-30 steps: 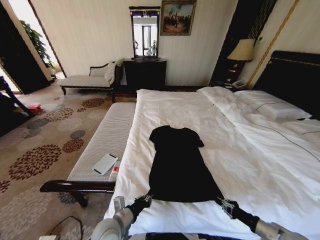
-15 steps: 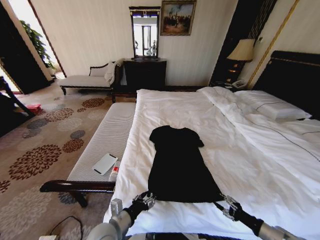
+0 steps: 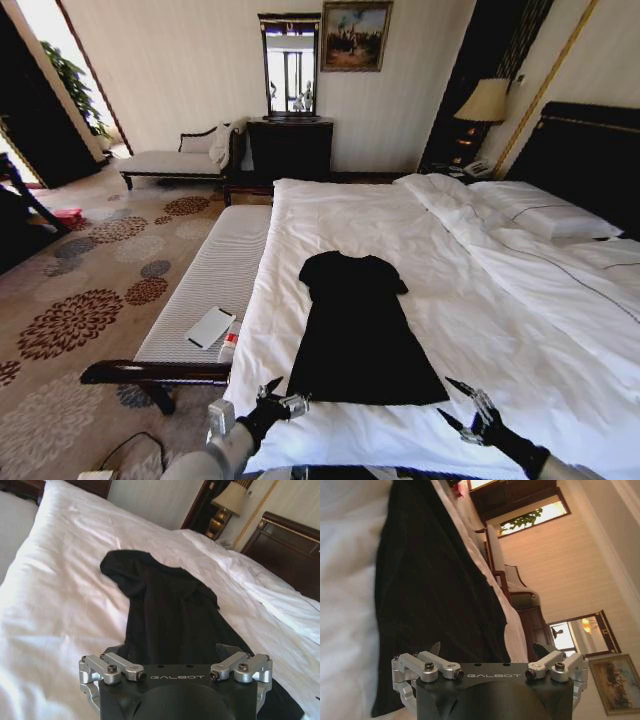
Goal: Fold the clothes on the bed.
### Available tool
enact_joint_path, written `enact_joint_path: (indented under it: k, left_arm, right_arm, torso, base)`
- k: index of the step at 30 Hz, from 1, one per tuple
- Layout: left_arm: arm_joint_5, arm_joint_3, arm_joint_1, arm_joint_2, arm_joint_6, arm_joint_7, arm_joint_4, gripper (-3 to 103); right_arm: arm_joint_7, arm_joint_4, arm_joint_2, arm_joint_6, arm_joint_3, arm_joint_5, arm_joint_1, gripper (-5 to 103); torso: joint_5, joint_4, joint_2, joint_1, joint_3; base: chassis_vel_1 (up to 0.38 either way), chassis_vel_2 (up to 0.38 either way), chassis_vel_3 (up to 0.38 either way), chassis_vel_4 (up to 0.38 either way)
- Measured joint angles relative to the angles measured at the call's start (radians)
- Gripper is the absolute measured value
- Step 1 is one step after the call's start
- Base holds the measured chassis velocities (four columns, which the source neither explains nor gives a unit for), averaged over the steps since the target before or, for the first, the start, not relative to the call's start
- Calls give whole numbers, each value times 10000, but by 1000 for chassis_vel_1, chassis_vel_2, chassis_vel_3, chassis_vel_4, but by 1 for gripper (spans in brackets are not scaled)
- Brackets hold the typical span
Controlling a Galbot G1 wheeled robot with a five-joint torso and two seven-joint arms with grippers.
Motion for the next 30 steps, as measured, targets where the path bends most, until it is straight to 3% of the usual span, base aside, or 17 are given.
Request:
enact_joint_path:
  k: [2, 3, 4, 5, 7, 8, 10, 13, 14, 17, 21, 24, 28, 30]
  left_arm:
    - [-187, -83, -835, 124, 4, -81, 451, 100]
    - [-187, -83, -835, 124, 4, -81, 451, 100]
    - [-218, -10, -1356, 313, 3, -85, 776, 100]
    - [-222, 7, -1435, 341, 4, -86, 827, 100]
    - [-288, 255, -2543, 721, 6, -85, 1510, 100]
    - [-288, 255, -2543, 721, 6, -85, 1510, 100]
    - [-536, 346, -3172, 877, 23, -143, 1853, 100]
    - [-711, 366, -3431, 916, 52, -226, 1986, 100]
    - [-866, 366, -3603, 940, 83, -293, 2069, 100]
    - [-997, 344, -3649, 947, 117, -377, 2114, 100]
    - [-1083, 412, -3627, 954, 167, -473, 2216, 100]
    - [-1168, 484, -3677, 978, 207, -483, 2222, 100]
    - [-1408, 610, -3892, 1055, 249, -540, 2172, 100]
    - [-1647, 678, -4074, 1087, 278, -556, 2071, 100]
  right_arm:
    - [-280, -365, -367, -200, -167, 1525, 844, 100]
    - [-280, -365, -367, -200, -167, 1525, 844, 100]
    - [-553, -581, -593, -583, -382, 2473, 1311, 100]
    - [-601, -613, -624, -645, -418, 2615, 1381, 100]
    - [-1111, -1274, -1079, -1480, -1132, 4785, 2468, 100]
    - [-1111, -1274, -1079, -1480, -1132, 4785, 2468, 100]
    - [-1346, -2010, -1430, -2003, -1828, 6353, 3570, 100]
    - [-1414, -2464, -1638, -2241, -2218, 6953, 4269, 100]
    - [-1449, -3140, -1929, -2396, -2765, 7215, 5220, 100]
    - [-1555, -4124, -2306, -2245, -3497, 6610, 6505, 100]
    - [-1828, -5955, -2869, -1677, -4937, 4961, 8659, 100]
    - [-1905, -6674, -2909, -1414, -5534, 4397, 9450, 100]
    - [-1987, -7243, -2852, -1308, -6020, 4031, 10052, 100]
    - [-2054, -7420, -2764, -1316, -6327, 3831, 10438, 100]
  torso:
    - [0, 7, -1, 1, 1]
    - [0, 7, -1, 1, 1]
    - [3, 7, -1, 1, 1]
    - [3, 7, -1, 1, 1]
    - [2, 0, -2, 3, 2]
    - [2, 0, -2, 3, 2]
    - [3, 0, -2, 3, 3]
    - [5, 2, -3, 3, 3]
    - [1, 3, -2, 3, 3]
    - [6, 6, -3, 3, 3]
    - [1, 8, -3, 4, 3]
    - [2, 0, -3, 4, 1]
    - [4, 8, -3, 4, 1]
    - [3, -7, -3, 4, 1]
  base:
    - [0, 0, 0, 0]
    - [0, 0, 0, 0]
    - [0, 0, 0, 0]
    - [0, 0, 0, 0]
    - [0, 0, 0, 0]
    - [0, 0, 0, 0]
    - [0, 0, 0, 0]
    - [0, 0, 0, 0]
    - [0, 0, 0, 0]
    - [0, 0, 0, 0]
    - [0, 0, 0, 0]
    - [0, 0, 0, 0]
    - [0, 0, 0, 0]
    - [0, 0, 0, 0]
